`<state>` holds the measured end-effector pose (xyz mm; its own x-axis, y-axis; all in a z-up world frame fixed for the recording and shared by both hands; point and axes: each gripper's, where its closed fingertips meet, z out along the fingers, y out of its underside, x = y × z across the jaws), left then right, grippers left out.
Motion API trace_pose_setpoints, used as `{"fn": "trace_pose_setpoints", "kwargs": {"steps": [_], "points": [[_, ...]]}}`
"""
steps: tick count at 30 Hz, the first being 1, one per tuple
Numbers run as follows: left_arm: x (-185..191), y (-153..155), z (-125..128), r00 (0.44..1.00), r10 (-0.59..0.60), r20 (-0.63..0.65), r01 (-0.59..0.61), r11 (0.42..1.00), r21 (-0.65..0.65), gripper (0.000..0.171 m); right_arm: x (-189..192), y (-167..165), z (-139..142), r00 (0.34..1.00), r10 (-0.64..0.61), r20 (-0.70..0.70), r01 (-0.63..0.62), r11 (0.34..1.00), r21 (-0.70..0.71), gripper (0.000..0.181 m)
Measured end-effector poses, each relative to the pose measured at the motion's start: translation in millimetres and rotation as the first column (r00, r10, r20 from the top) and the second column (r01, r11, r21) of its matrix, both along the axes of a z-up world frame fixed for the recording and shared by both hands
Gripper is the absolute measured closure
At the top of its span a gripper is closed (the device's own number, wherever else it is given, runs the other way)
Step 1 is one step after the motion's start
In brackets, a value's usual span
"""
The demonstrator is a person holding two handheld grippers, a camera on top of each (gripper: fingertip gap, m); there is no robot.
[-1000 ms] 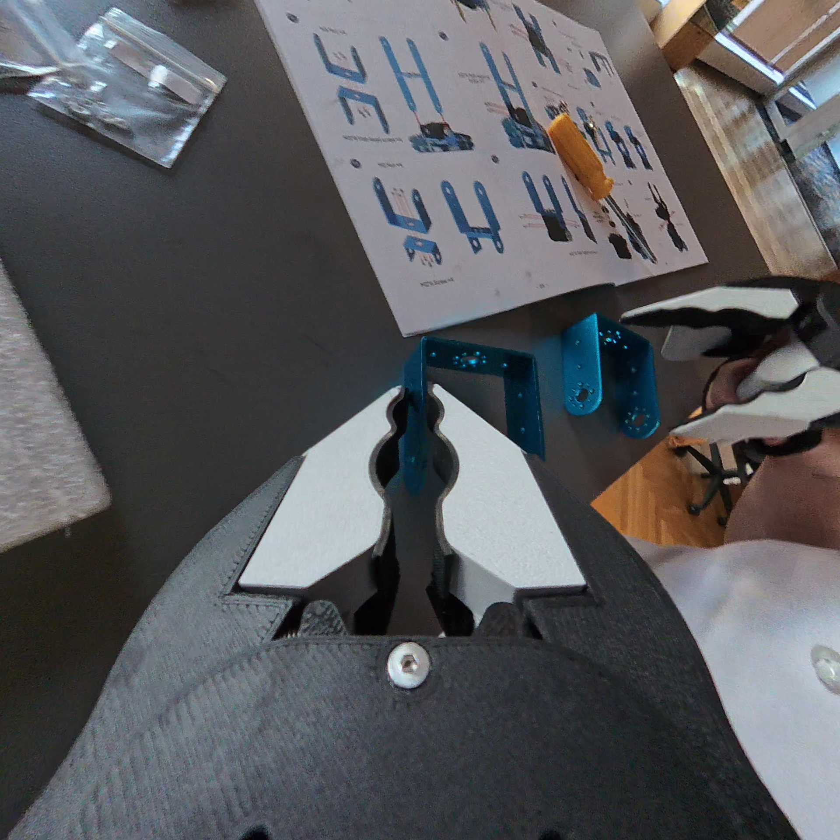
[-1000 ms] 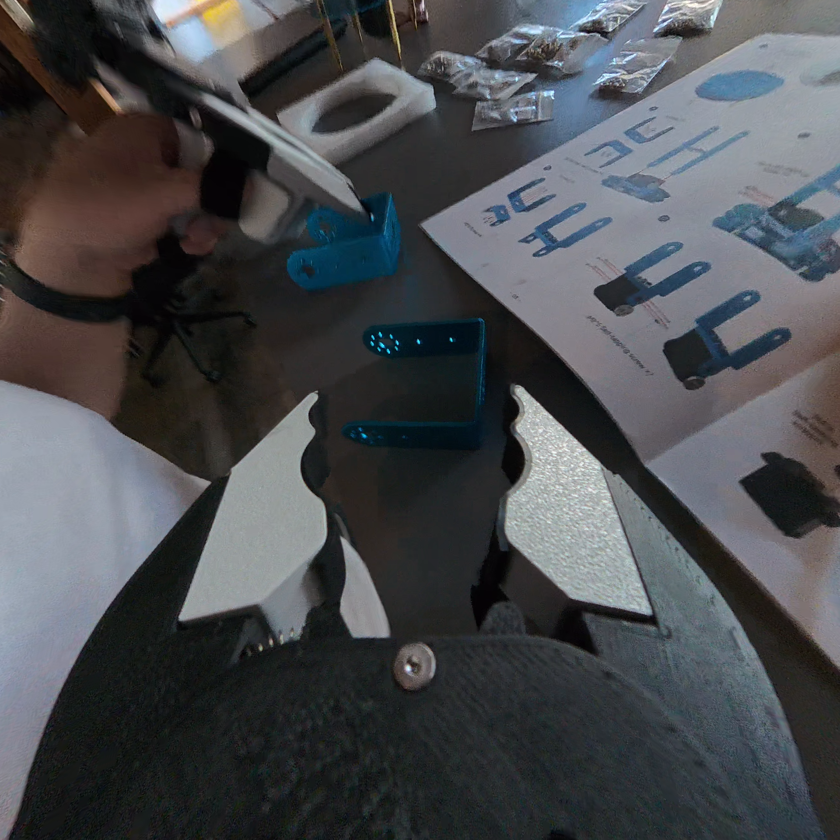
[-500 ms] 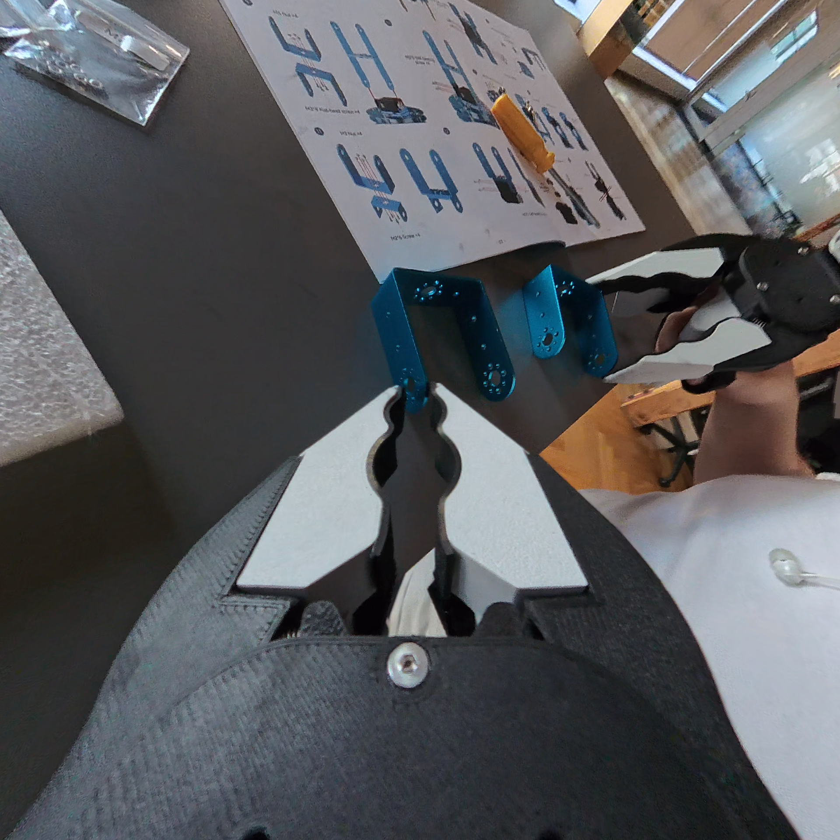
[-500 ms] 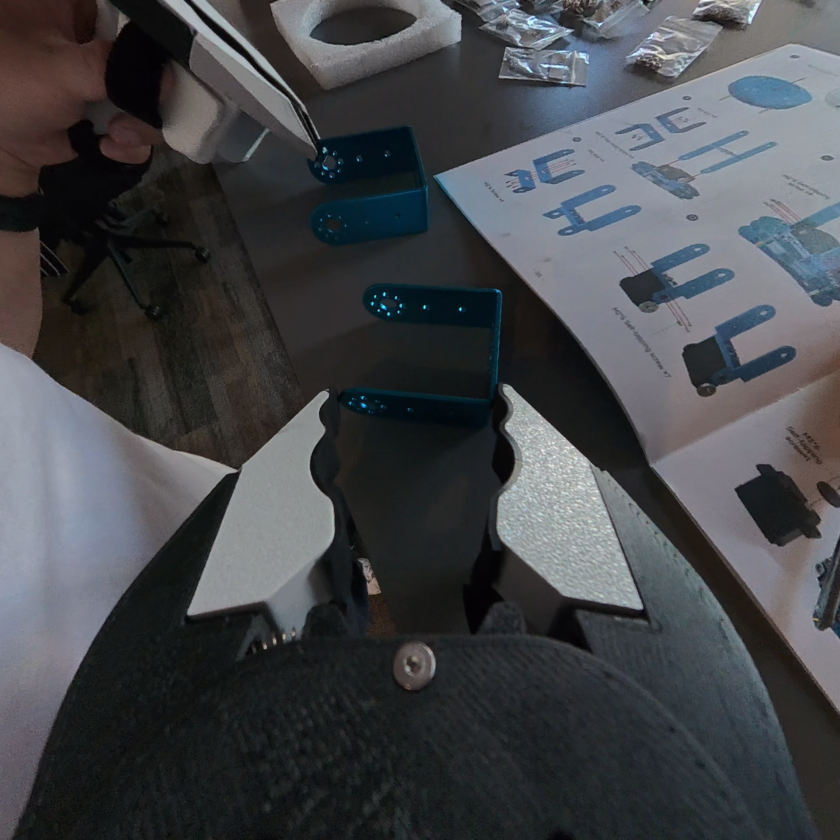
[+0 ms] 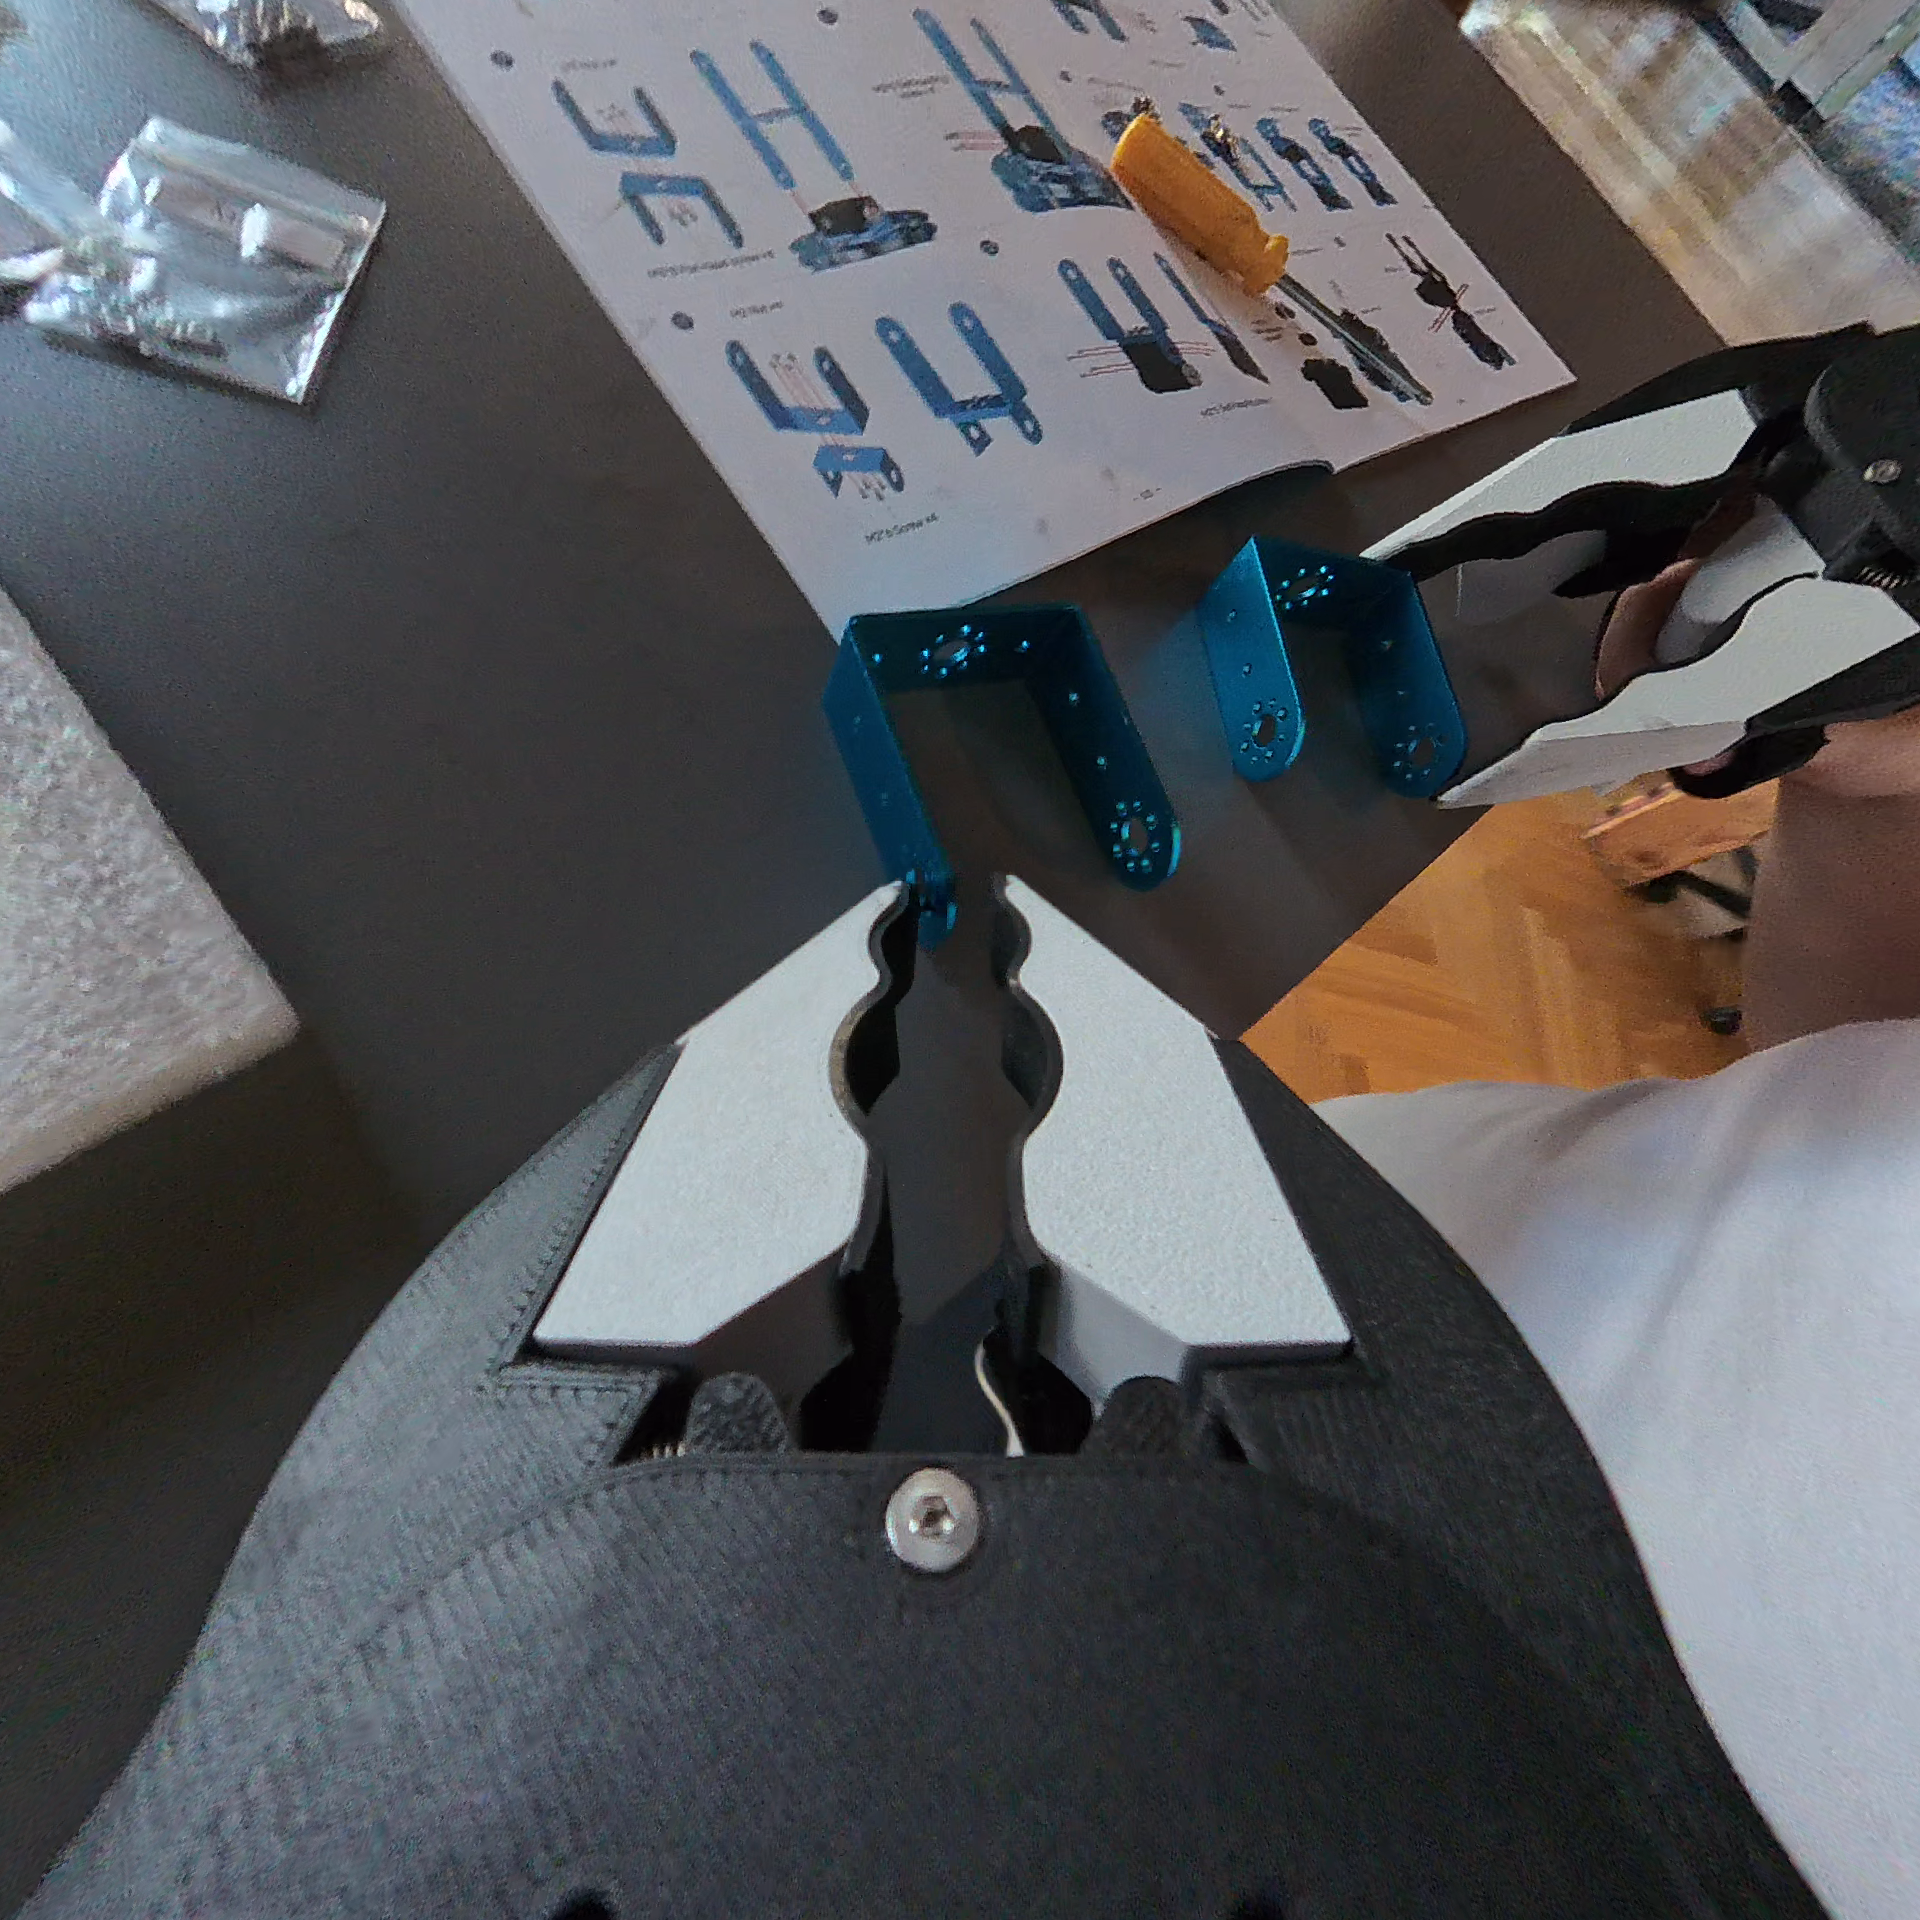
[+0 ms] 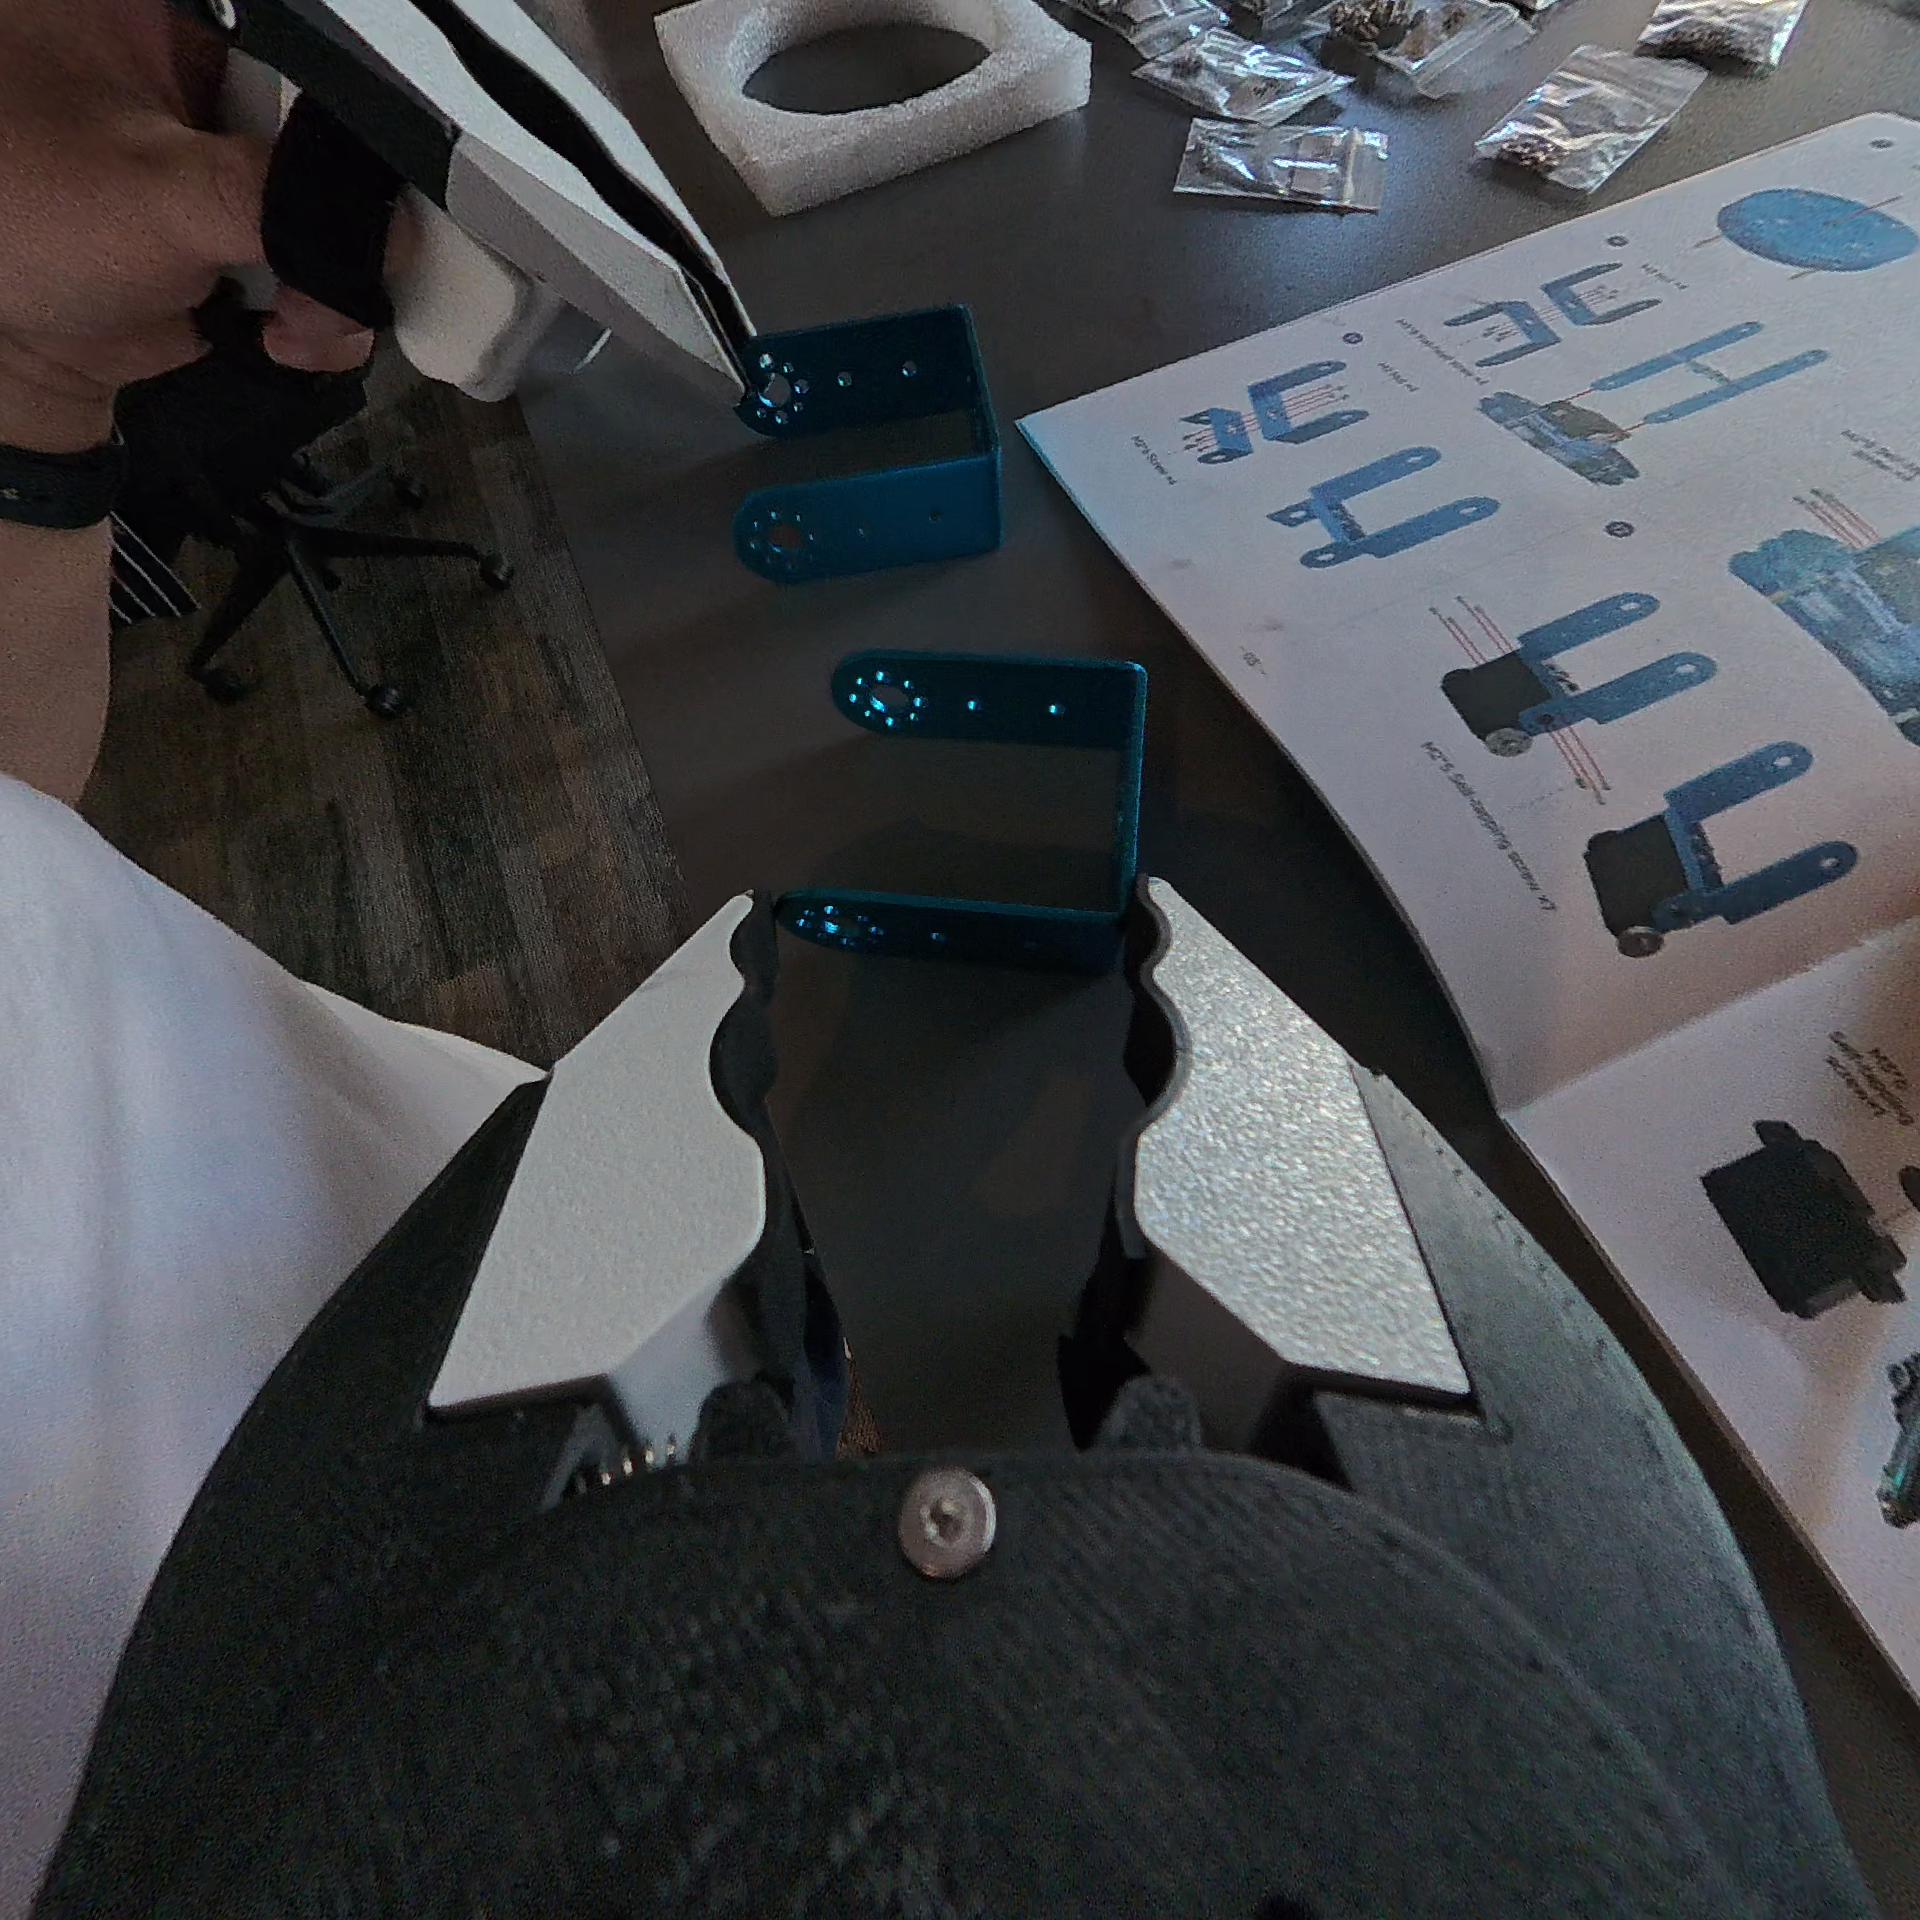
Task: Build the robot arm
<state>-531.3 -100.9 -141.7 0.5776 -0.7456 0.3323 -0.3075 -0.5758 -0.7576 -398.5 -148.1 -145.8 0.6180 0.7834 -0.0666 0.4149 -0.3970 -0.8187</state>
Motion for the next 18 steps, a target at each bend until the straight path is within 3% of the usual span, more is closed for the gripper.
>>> {"fn": "trace_pose_setpoints", "kwargs": {"steps": [5, 10, 13, 15, 18], "points": [[3, 8, -4, 0.994, 0.035, -0.104, -0.021, 0.991, 0.134, 0.168, 10, 1, 3, 0.999, -0.030, -0.039, 0.030, 0.999, -0.012, 0.115], [13, 1, -3, 1.000, -0.020, -0.014, 0.021, 0.998, 0.058, 0.166, 15, -1, 17, 0.990, -0.019, -0.142, 0.021, 1.000, 0.010, 0.117], [12, -1, 1, 0.999, -0.046, 0.024, 0.045, 0.998, 0.035, 0.154, 21, -4, 24, 0.984, 0.003, -0.176, 0.001, 1.000, 0.021, 0.116], [5, 2, 10, 0.997, -0.047, 0.055, 0.043, 0.997, 0.062, 0.151, 33, -1, 36, 0.978, 0.003, -0.210, 0.013, 0.997, 0.076, 0.116], [-12, 21, 35, 0.988, 0.001, 0.155, -0.028, 0.985, 0.173, 0.141, 74, 16, 60, 0.966, -0.082, -0.245, 0.131, 0.973, 0.190, 0.116]]}}
